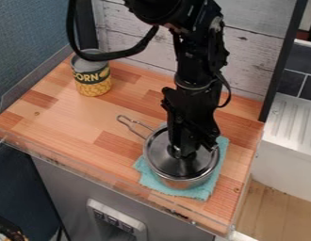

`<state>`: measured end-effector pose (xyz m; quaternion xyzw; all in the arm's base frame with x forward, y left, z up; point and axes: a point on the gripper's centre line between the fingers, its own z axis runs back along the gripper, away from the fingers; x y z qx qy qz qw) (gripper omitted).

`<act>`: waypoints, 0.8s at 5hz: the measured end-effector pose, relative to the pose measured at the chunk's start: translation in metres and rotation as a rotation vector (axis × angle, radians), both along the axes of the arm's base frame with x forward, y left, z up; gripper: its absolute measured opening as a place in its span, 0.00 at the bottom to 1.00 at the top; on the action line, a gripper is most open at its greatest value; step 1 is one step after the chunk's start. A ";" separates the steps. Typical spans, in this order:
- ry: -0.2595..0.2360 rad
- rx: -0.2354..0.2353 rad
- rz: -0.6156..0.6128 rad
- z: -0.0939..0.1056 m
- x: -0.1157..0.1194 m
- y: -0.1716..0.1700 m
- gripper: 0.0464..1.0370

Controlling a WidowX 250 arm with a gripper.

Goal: Close the silver pot with a lid

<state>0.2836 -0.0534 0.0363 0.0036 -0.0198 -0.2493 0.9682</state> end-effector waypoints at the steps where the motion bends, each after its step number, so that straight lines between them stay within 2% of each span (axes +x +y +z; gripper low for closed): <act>1: -0.003 0.012 0.016 0.000 0.001 0.002 0.60; 2: -0.046 0.035 0.052 0.022 0.000 0.007 0.89; 3: -0.102 0.061 0.147 0.060 -0.008 0.019 0.97; 4: -0.060 0.054 0.226 0.065 -0.016 0.032 0.96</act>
